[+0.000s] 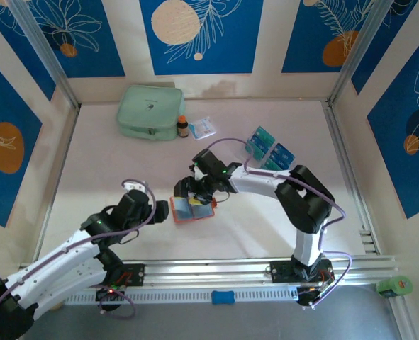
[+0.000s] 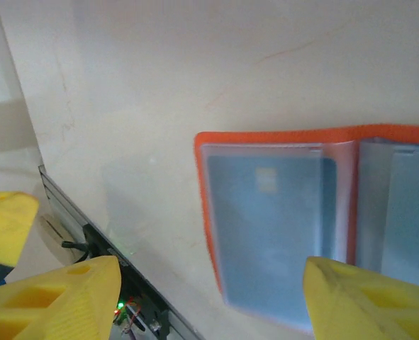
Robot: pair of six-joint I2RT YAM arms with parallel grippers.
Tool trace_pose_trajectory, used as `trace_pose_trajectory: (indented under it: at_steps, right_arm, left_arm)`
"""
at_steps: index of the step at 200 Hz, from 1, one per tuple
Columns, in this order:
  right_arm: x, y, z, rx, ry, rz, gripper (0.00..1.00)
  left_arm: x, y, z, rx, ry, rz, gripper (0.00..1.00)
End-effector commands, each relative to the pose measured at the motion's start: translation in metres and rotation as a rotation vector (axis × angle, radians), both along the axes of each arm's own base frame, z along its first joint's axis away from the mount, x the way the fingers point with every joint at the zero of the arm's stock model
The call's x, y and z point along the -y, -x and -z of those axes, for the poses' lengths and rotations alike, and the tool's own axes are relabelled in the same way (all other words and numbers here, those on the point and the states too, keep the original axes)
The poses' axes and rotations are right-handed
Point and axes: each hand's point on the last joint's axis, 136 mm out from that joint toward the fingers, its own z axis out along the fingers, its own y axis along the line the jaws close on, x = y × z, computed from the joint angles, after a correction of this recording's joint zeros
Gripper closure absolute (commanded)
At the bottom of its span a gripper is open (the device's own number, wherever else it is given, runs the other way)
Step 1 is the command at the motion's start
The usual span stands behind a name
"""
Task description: Put the credit cards into the card holder
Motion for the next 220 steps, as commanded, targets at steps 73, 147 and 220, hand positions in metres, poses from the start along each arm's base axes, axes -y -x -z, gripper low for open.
trace_pose_trajectory:
  at_steps: [73, 147, 220]
  right_arm:
    - [0.1, -0.011, -0.006, 0.108, 0.299, -0.006, 0.33]
    - [0.122, -0.018, 0.042, 0.09, 0.489, -0.051, 0.4]
    - [0.114, -0.023, 0.051, 0.061, 0.485, -0.038, 0.67]
  left_arm:
    - [0.028, -0.031, -0.028, 0.013, -0.04, 0.095, 0.0]
    - [0.059, -0.06, -0.029, -0.021, -0.023, 0.15, 0.0]
    - [0.064, -0.069, -0.008, -0.064, 0.021, 0.159, 0.0]
